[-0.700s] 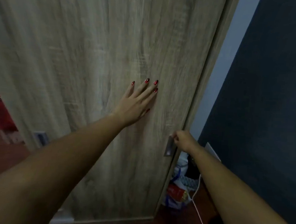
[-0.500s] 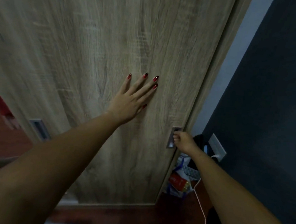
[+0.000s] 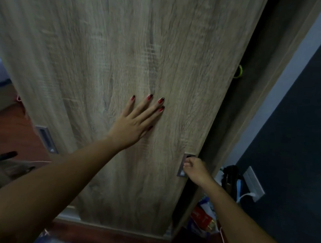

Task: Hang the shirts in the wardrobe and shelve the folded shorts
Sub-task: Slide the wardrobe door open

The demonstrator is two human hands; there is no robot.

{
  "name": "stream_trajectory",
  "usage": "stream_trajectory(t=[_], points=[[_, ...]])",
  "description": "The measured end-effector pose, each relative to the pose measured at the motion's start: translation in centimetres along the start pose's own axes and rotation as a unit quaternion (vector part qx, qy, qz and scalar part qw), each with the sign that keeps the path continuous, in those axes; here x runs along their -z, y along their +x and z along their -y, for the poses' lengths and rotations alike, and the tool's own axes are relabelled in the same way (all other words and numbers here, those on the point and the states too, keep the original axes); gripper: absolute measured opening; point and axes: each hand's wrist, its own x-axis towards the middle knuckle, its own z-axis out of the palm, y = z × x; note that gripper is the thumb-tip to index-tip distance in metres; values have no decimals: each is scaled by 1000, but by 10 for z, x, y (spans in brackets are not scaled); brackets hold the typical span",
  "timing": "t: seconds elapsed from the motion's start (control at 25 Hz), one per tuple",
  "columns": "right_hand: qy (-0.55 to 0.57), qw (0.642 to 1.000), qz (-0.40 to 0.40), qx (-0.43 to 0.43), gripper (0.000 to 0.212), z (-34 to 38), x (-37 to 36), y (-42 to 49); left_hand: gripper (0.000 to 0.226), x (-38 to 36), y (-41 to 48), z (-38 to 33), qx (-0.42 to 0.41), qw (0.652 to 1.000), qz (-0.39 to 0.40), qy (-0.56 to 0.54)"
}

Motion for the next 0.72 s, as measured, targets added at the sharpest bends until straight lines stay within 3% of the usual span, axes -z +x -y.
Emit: stream_trajectory(t=[0.28, 0.4, 0.48, 0.6, 0.64, 0.72], points=[[-26, 993, 96, 69, 26, 57, -75, 17, 63, -17, -58, 78, 64, 998, 11, 25], [-135, 962, 137, 194, 20, 93, -91, 20, 61, -25, -89, 114, 111, 993, 29, 12], [-267, 886, 118, 361, 24, 132, -88, 19, 64, -29, -109, 132, 152, 988, 40, -10], [-357, 711, -42, 604, 33, 211, -81, 14, 84, -35, -128, 145, 234, 969, 42, -68], [-370, 652, -95, 655, 33, 236, -82, 18, 94, -37, -132, 148, 263, 960, 41, -91], [-426, 566, -152, 689, 37, 277, -78, 23, 109, -38, -133, 145, 303, 942, 42, -135]])
